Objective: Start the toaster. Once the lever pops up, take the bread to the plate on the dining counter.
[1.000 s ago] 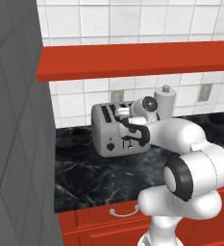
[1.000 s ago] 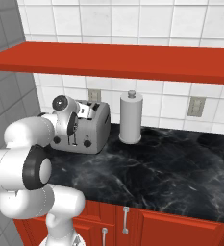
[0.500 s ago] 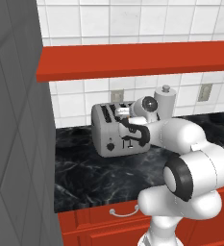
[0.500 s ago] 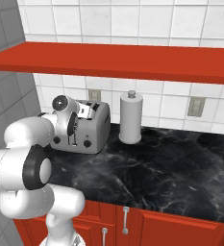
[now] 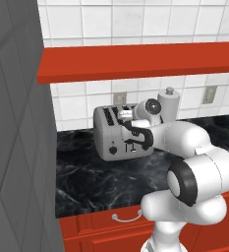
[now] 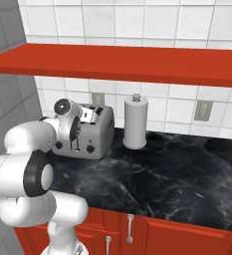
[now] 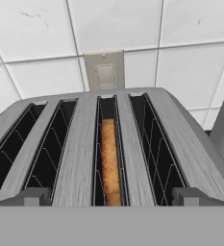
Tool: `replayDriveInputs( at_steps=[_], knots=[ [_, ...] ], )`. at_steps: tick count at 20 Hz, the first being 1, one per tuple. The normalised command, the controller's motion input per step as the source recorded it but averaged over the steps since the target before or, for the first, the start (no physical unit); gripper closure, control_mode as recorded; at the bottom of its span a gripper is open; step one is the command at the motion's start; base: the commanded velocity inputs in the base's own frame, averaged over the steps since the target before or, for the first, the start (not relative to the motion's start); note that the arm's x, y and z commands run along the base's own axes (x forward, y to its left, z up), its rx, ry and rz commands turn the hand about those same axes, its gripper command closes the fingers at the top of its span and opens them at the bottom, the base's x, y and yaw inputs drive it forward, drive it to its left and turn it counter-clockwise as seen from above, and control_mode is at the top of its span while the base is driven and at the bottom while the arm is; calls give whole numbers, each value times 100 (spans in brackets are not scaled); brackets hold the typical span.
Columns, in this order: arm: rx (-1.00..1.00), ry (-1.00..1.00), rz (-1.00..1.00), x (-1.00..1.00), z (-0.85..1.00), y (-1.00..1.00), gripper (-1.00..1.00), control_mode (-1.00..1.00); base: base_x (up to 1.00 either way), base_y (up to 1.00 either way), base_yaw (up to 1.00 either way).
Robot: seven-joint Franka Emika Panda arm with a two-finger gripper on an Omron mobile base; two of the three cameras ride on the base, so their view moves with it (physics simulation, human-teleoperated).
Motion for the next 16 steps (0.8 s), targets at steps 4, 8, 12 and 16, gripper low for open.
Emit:
replayDriveInputs(
  at_steps=[4,8,12,16],
  knots=[
    [0,0,0,0,0,0,-100,-100,0,0,0],
    [0,0,0,0,0,0,-100,-100,0,0,0],
    [0,0,0,0,0,0,-100,-100,0,0,0],
    [0,0,0,0,0,0,-100,-100,0,0,0]
  ],
)
